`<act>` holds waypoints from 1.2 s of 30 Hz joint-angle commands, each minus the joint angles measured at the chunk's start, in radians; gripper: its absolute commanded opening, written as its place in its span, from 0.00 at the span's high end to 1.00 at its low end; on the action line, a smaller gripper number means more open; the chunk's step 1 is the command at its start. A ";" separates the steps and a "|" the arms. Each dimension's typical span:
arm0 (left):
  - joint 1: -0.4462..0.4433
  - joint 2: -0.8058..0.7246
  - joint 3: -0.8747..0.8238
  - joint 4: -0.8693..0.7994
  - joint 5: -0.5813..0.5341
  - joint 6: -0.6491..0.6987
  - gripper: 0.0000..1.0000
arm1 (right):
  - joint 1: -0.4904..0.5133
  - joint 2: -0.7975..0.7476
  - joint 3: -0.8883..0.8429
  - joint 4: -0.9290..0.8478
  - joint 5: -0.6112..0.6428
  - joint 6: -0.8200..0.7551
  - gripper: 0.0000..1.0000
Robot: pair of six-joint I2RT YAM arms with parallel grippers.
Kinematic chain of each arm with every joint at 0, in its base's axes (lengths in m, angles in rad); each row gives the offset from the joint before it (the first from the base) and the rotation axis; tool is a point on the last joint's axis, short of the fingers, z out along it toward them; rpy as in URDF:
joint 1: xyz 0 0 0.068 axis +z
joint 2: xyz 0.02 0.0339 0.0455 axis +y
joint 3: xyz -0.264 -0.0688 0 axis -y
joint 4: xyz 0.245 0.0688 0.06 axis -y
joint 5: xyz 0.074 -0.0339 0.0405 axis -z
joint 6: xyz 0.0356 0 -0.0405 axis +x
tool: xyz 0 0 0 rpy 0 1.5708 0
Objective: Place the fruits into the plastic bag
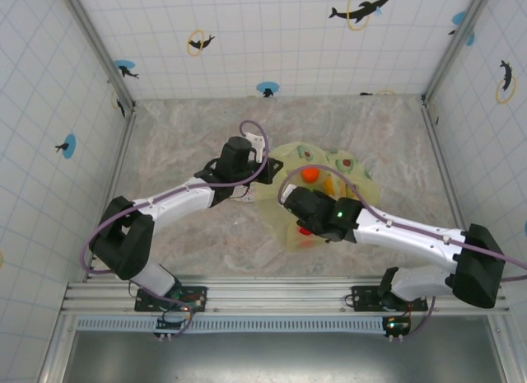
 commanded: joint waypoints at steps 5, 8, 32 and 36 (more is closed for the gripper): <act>0.009 -0.039 -0.008 -0.007 0.002 -0.020 1.00 | -0.036 -0.118 0.036 0.093 -0.010 0.008 1.00; 0.012 -0.048 -0.007 -0.013 -0.004 -0.025 1.00 | -0.061 -0.169 0.039 0.143 -0.017 0.017 1.00; 0.015 -0.233 0.145 -0.056 0.016 -0.100 1.00 | -0.451 -0.395 0.100 0.413 -0.095 0.182 1.00; 0.023 -0.266 0.142 -0.035 -0.034 -0.160 1.00 | -0.526 -0.373 0.104 0.380 -0.134 0.228 1.00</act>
